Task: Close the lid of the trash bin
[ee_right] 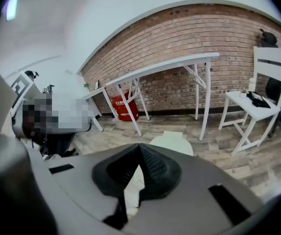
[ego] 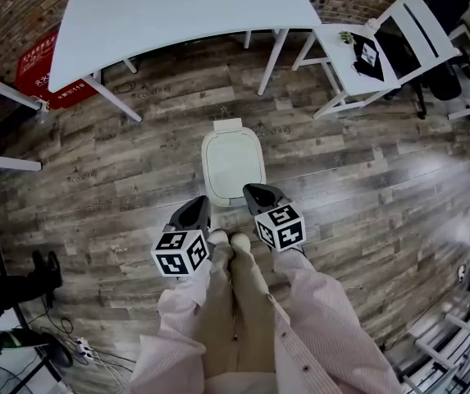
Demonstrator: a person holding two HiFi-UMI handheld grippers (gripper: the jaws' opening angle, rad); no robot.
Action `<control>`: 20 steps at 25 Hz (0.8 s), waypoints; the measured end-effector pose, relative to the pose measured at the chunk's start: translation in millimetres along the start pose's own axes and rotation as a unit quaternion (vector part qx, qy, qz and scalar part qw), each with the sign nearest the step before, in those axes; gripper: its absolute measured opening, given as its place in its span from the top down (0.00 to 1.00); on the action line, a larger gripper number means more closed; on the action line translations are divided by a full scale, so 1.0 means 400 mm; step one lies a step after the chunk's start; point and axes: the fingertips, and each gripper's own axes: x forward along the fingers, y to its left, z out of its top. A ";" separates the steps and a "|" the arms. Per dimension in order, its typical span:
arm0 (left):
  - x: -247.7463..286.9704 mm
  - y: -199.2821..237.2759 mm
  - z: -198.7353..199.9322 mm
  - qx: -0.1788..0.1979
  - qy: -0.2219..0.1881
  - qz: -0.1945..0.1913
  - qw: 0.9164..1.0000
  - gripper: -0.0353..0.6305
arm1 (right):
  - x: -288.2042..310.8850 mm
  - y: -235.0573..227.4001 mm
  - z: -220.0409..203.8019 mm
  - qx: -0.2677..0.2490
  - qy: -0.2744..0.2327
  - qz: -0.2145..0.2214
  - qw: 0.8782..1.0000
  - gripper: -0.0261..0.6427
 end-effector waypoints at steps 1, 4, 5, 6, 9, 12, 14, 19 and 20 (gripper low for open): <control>-0.013 -0.007 0.012 0.003 -0.003 -0.002 1.000 0.96 | -0.016 0.005 0.018 0.001 -0.007 -0.001 1.000 0.96; -0.055 -0.025 0.047 0.008 -0.014 -0.008 1.000 0.96 | -0.068 0.020 0.065 0.009 -0.028 -0.008 1.000 0.96; -0.068 -0.029 0.062 0.011 -0.018 -0.009 1.000 0.96 | -0.084 0.027 0.082 0.011 -0.037 -0.009 0.999 0.96; -0.081 -0.032 0.079 0.015 -0.023 -0.011 1.000 0.96 | -0.099 0.035 0.101 0.012 -0.046 -0.010 0.999 0.96; -0.117 -0.046 0.133 0.031 -0.038 -0.017 0.999 0.96 | -0.145 0.055 0.157 0.014 -0.074 -0.013 0.997 0.96; -0.151 -0.073 0.186 0.050 -0.053 -0.029 0.997 0.96 | -0.196 0.067 0.211 0.015 -0.101 -0.020 0.995 0.96; -0.174 -0.092 0.217 0.063 -0.062 -0.037 0.995 0.96 | -0.228 0.072 0.243 0.016 -0.118 -0.023 0.993 0.95; -0.226 -0.125 0.280 0.092 -0.084 -0.046 0.991 0.96 | -0.298 0.095 0.316 -0.006 -0.151 -0.026 0.988 0.96; -0.236 -0.131 0.291 0.097 -0.088 -0.049 0.990 0.96 | -0.312 0.099 0.332 -0.009 -0.159 -0.028 0.987 0.96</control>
